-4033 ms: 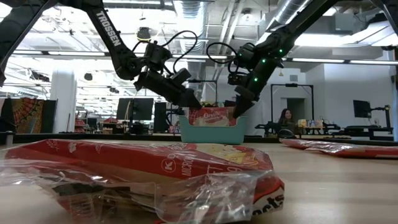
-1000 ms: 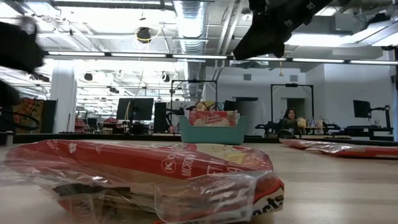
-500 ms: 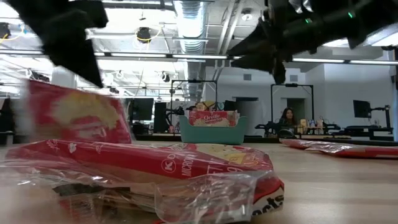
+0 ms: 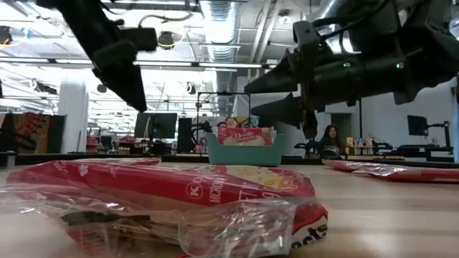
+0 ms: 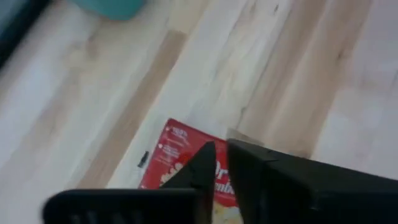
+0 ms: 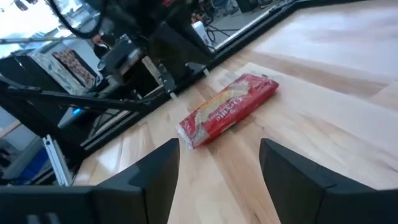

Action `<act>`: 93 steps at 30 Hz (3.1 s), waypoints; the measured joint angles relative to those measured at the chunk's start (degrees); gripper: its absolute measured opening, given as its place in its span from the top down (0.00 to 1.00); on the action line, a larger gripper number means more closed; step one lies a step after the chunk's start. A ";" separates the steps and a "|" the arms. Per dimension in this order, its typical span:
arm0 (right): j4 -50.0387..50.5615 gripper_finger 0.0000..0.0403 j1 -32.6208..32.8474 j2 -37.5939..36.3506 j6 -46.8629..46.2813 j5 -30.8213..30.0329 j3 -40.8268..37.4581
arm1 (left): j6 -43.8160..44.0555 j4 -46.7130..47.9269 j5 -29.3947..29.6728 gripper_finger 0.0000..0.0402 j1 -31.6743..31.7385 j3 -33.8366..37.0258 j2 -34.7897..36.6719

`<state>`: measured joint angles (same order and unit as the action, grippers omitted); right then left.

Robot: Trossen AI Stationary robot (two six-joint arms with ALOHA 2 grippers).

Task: Sort popcorn bags into baskets
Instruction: Put the red popcorn bag into the blue bin

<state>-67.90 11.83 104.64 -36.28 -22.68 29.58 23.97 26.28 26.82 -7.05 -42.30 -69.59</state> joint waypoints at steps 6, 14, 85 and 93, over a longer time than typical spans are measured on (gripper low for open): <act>-1.78 0.42 -0.35 0.54 0.27 0.22 0.04 | -11.40 -2.86 -12.83 0.61 14.38 -0.03 -2.12; -0.53 0.42 -0.30 0.37 0.79 2.47 0.02 | -28.19 -7.27 -29.45 0.34 26.58 -0.07 -12.37; 47.94 0.96 -11.12 5.38 10.51 7.63 24.39 | -24.89 -29.69 -27.46 1.00 25.97 -0.19 -7.88; 69.07 0.97 -16.29 -8.70 22.73 13.16 24.35 | -26.91 -32.45 -27.84 0.99 25.97 -0.24 -7.86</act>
<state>1.17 -4.46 95.94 -13.55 -9.52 53.93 -2.95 -6.17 -1.02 18.92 -42.54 -77.45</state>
